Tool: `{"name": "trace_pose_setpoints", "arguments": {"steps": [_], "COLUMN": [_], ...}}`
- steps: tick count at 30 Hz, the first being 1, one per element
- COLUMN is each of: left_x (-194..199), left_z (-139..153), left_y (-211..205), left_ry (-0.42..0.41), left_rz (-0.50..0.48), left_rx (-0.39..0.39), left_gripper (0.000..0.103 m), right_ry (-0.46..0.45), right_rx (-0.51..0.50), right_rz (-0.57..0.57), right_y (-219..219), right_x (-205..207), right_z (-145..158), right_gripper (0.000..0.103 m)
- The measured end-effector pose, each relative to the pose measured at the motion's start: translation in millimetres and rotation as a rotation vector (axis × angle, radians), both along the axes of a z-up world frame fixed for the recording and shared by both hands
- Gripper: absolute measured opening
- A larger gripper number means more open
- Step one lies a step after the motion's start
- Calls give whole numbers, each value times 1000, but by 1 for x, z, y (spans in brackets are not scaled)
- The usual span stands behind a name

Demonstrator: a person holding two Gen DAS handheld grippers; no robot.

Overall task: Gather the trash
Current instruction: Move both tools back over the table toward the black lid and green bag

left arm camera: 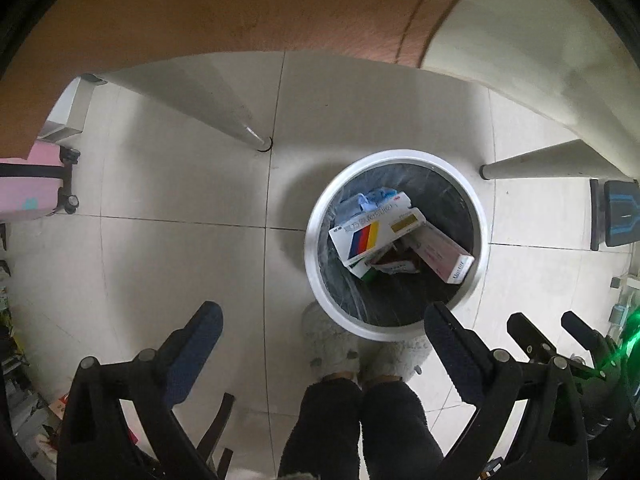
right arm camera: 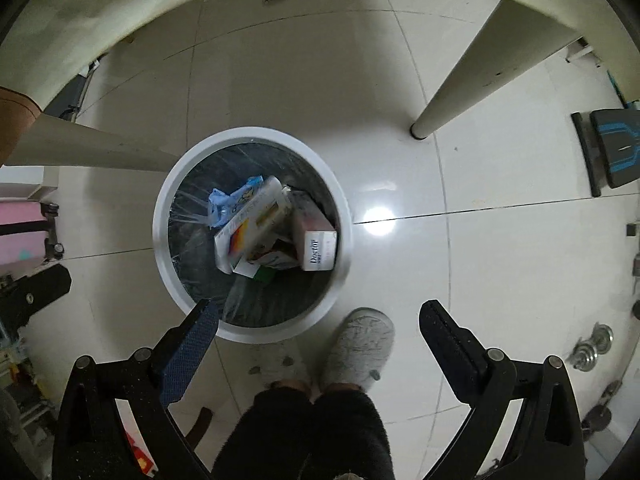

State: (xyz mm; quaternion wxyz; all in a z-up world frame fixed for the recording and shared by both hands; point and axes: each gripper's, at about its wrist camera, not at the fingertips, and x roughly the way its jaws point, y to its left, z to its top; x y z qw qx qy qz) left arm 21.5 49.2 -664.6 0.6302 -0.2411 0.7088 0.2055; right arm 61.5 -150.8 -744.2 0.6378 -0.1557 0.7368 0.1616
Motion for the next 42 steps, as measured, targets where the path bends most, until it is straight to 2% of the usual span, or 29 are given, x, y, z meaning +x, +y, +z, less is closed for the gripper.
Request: {"name": "trace_pose_setpoints", "arguments": {"steps": [7, 12, 15, 22, 33, 38, 42], "left_x": [-1, -4, -7, -18, -37, -41, -26], "left_z": [22, 50, 73, 148, 280, 335, 369], "left_y": [-9, -19, -25, -33, -46, -41, -29], "left_ry": [-17, -22, -26, -54, -124, -190, -269], "left_rz": [5, -12, -27, -47, -99, -82, -69], "left_rx": [9, 8, 11, 24, 43, 44, 101], "left_gripper": [103, 103, 103, 103, 103, 103, 103], "right_ry": [-31, -45, -45, -57, -68, -66, -98], "right_rx": [-2, 3, 3, 18, 60, 108, 160], "right_rz": [9, 12, 7, 5, -27, -47, -53], "right_y": [-2, -3, -7, -10, -21, -19, -8], "right_x": [5, 6, 5, -2, -22, -25, -9], "right_z": [39, 74, 105, 185, 340, 398, 435], "right_gripper": [102, 102, 102, 102, 102, 102, 102]}}
